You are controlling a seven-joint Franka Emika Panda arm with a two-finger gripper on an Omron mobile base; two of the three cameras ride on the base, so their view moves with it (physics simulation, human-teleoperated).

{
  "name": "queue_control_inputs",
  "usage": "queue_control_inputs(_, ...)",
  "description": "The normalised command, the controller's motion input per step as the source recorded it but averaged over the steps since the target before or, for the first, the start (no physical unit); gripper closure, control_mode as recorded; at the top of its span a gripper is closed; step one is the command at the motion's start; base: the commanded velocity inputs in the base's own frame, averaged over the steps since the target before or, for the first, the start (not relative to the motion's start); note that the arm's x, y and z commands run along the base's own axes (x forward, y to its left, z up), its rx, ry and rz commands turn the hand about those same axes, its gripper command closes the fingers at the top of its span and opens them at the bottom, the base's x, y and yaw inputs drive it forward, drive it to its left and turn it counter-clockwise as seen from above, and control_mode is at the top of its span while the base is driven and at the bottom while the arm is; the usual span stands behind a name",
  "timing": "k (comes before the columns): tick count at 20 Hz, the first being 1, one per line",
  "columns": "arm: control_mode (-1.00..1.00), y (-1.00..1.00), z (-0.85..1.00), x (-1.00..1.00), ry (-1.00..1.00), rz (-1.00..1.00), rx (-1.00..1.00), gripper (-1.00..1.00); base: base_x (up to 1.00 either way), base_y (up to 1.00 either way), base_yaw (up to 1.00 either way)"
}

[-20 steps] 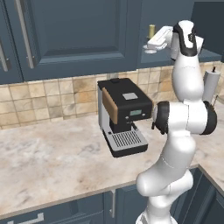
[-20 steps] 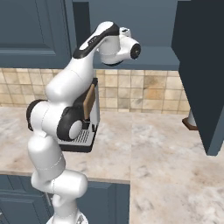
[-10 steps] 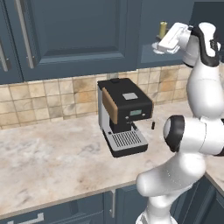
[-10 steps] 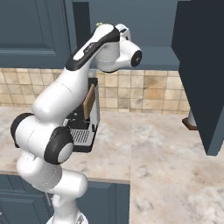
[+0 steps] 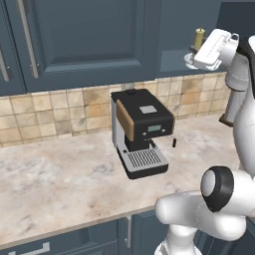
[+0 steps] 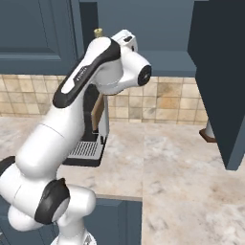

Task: Get the candle and the liquor from the cabinet and move them to the dining counter.

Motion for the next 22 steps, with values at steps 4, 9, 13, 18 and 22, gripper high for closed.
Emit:
queue_control_inputs(4,-1.0,0.18,-0.06,-0.99,0.03,0.0,-0.01,1.0,0.0,0.0,0.0)
queue_control_inputs(9,-1.0,0.25,-0.2,-0.95,0.06,0.0,-0.03,1.0,0.0,0.0,0.0)
queue_control_inputs(13,-1.0,0.25,-0.34,-0.88,0.08,0.01,-0.03,1.0,0.0,0.0,0.0)
queue_control_inputs(18,-1.0,0.33,-0.51,-0.78,0.12,0.03,-0.06,1.0,0.0,0.0,0.0)
queue_control_inputs(22,-1.0,0.38,-0.61,-0.7,0.13,0.03,-0.08,1.0,0.0,0.0,0.0)
